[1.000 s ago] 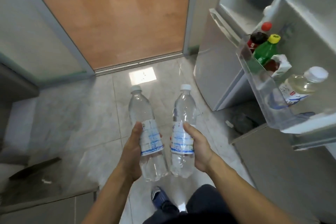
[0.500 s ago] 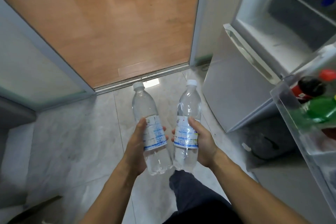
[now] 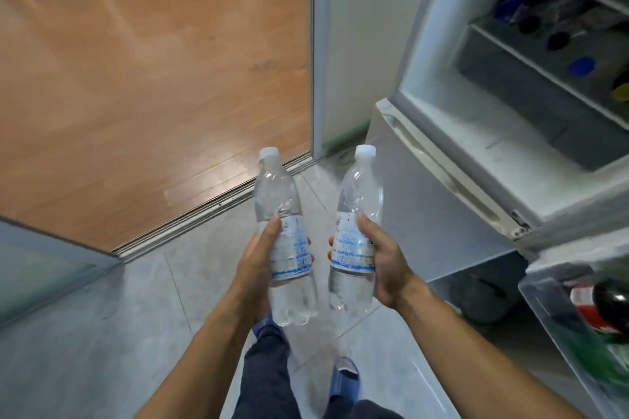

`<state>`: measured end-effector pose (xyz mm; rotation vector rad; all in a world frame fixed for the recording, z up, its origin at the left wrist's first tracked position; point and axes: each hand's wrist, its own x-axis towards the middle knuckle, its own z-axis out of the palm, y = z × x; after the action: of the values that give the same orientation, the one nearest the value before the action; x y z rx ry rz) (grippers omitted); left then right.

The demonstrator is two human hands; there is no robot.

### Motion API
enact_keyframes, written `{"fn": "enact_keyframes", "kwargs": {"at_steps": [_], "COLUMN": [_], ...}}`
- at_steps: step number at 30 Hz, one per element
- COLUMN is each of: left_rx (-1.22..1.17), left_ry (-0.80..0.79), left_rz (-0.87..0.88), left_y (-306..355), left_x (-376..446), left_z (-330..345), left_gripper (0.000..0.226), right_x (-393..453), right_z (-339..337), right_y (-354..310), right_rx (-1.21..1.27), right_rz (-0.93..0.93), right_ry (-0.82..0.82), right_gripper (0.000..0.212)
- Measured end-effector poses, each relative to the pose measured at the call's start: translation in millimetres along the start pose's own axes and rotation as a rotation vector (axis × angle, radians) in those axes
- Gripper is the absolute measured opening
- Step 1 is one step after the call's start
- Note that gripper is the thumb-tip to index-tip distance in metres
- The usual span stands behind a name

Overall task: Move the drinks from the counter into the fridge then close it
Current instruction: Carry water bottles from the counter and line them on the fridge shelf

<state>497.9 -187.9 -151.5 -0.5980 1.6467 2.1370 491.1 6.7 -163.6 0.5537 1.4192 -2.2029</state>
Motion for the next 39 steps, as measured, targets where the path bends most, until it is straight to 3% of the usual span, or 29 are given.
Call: {"fn": "enact_keyframes", "kwargs": {"at_steps": [6, 14, 23, 27, 32, 39], "left_rx": [0.047, 0.089, 0.14, 0.153, 0.173, 0.299], "left_ry": [-0.23, -0.556, -0.807, -0.874, -0.873, -0.905], "left_rz": [-0.073, -0.146, -0.187, -0.006, 0.178, 0.34], "left_y": [76, 154, 192, 224, 264, 312], "left_x": [104, 191, 223, 230, 240, 269], "left_z": [13, 87, 238, 310, 390, 495], "left_gripper": [0.074, 0.054, 0.067, 0.054, 0.028, 0.04], "right_x": [54, 71, 63, 53, 54, 68], "right_z": [19, 11, -68, -105, -138, -176], "right_y": [-48, -119, -210, -267, -351, -450], "right_rx": [0.117, 0.262, 0.46, 0.419, 0.321, 0.17], "right_rz": [-0.094, -0.296, -0.562, -0.649, -0.841, -0.905], "right_ry": [0.274, 0.55, 0.684, 0.708, 0.909, 1.022], "right_gripper": [0.075, 0.069, 0.056, 0.042, 0.042, 0.034]}}
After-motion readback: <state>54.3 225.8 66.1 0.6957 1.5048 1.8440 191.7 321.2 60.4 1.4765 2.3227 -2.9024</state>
